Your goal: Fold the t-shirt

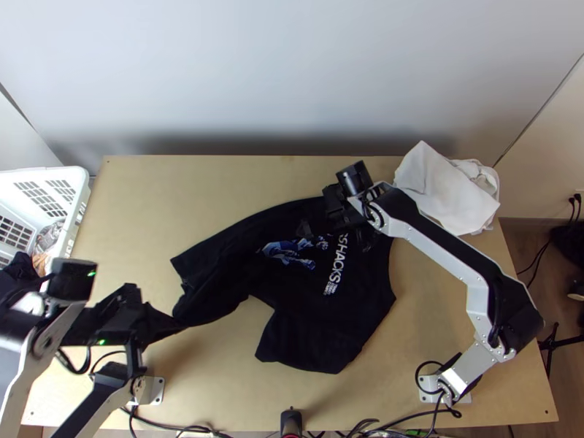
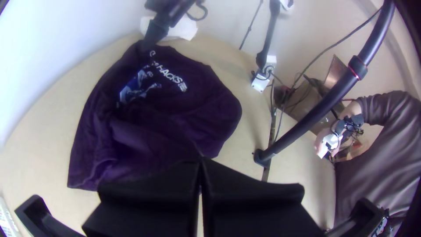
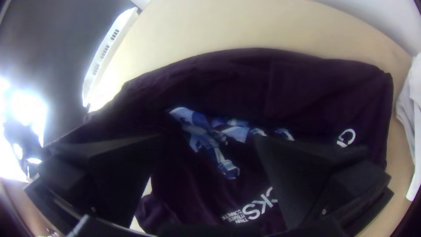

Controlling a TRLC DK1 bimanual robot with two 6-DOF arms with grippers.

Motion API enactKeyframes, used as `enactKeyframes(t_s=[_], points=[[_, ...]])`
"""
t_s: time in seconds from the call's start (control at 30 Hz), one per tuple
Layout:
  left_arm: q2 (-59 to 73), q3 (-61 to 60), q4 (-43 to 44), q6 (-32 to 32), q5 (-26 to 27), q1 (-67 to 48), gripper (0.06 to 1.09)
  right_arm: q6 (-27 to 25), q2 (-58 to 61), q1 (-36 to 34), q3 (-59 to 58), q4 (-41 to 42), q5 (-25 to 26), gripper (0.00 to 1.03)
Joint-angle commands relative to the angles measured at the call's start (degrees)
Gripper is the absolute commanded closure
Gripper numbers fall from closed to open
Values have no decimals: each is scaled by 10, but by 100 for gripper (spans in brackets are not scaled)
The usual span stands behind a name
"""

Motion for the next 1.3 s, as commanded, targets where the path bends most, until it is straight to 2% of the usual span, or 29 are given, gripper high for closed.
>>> enactKeyframes(t_s=[0.0, 0.13, 0.3, 0.4, 0.47, 0.57, 0.6, 0.67, 0.73, 0.8, 0.9, 1.1, 1.2, 1.27], points=[[-48, 13, 12, -5, -9, -8, 105, 11, -48, -11, -71, 1, 0, 5], [-54, -26, 14, 27, -20, 4, 105, 2, -67, -39, -126, -32, -1, 5], [-48, -77, 46, 58, -24, 44, 105, -70, -74, -76, -153, -122, -4, 5], [-36, -106, 60, 86, -27, 74, 105, -132, -133, -76, -212, -132, 0, 5], [-27, -117, 74, 87, -27, 80, 105, -197, -200, -68, -265, -124, 24, 5], [-12, -125, 88, 87, -27, 86, 105, -259, -310, -37, -346, -82, 60, 5], [-3, -128, 91, 87, -27, 87, 105, -288, -343, -20, -374, -74, 91, 5], [12, -136, 104, 86, -27, 88, 105, -327, -401, 20, -426, -66, 147, 5], [28, -143, 117, 87, -27, 90, 105, -355, -458, 36, -462, -63, 164, 5], [48, -144, 129, 88, -27, 98, 105, -361, -503, 63, -486, -63, 166, 5], [86, -145, 134, 106, -27, 113, 105, -368, -556, 138, -514, -73, 191, 5], [139, -148, 150, 118, -27, 128, 105, -363, -601, 247, -535, -135, 193, 5], [156, -149, 159, 118, -27, 128, 105, -377, -613, 275, -534, -159, 192, 5], [167, -151, 167, 116, -27, 128, 105, -406, -624, 283, -540, -162, 191, 5]])
